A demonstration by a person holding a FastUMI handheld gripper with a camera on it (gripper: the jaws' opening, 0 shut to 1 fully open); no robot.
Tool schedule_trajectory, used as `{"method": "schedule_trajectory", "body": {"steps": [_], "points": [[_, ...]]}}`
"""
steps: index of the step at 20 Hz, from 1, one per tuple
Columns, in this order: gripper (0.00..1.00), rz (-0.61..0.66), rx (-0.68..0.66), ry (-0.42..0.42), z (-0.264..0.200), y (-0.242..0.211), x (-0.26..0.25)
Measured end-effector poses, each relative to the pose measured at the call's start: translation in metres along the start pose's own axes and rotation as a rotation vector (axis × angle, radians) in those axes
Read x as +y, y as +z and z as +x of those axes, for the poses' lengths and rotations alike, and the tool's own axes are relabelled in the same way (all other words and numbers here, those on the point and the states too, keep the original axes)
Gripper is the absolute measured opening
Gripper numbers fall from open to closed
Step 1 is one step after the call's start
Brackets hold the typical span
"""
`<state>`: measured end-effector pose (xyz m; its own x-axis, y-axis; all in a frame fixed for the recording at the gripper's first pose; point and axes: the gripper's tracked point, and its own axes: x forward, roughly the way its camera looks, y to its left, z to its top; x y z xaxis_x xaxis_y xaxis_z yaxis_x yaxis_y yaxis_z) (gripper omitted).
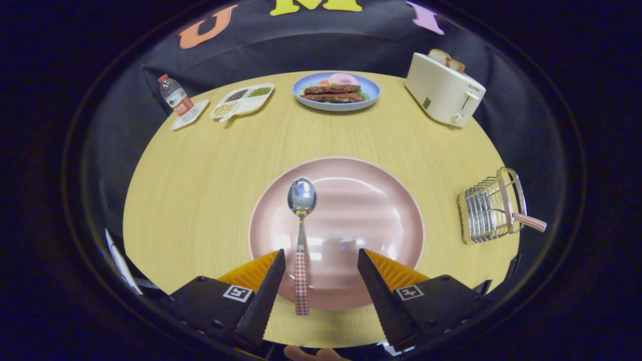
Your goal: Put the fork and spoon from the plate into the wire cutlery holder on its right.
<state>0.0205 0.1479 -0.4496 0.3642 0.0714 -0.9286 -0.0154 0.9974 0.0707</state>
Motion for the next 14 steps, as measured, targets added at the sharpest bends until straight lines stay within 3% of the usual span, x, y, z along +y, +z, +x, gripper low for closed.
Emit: {"method": "schedule_trajectory", "body": {"steps": [5, 11, 14], "points": [[0.71, -0.007, -0.031, 0.004, 0.007, -0.009, 0.017], [0.11, 0.038, -0.019, -0.056, 0.010, -0.016, 0.007], [0.04, 0.029, -0.024, -0.033, 0.001, -0.013, 0.004]]}}
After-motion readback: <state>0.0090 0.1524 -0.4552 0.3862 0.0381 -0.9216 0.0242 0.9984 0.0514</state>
